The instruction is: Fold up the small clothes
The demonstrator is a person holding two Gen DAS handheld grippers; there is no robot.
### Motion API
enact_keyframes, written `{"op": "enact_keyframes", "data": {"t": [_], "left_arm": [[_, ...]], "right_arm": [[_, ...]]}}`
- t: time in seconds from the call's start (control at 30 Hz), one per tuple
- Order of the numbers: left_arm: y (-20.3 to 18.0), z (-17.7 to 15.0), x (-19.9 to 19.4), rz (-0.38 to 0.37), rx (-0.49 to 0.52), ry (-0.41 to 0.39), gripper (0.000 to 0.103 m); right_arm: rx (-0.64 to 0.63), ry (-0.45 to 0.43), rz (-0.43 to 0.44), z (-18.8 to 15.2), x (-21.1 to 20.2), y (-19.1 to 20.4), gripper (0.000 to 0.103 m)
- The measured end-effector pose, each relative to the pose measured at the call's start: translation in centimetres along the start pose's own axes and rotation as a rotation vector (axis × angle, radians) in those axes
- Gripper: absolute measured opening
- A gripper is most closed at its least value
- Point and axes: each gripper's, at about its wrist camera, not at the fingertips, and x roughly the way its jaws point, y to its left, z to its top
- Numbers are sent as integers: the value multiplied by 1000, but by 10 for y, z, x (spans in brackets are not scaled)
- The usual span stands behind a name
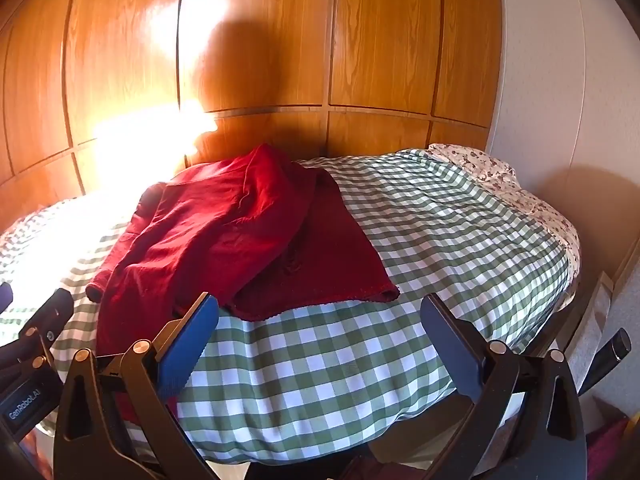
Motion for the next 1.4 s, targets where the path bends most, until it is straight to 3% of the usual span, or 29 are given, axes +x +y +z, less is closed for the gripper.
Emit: {"op": "enact_keyframes", "data": {"t": [1.4], "left_arm": [[1, -2, 15, 11, 24, 60, 101]], "right_arm": [[15, 67, -24, -4, 20, -5, 100]]}}
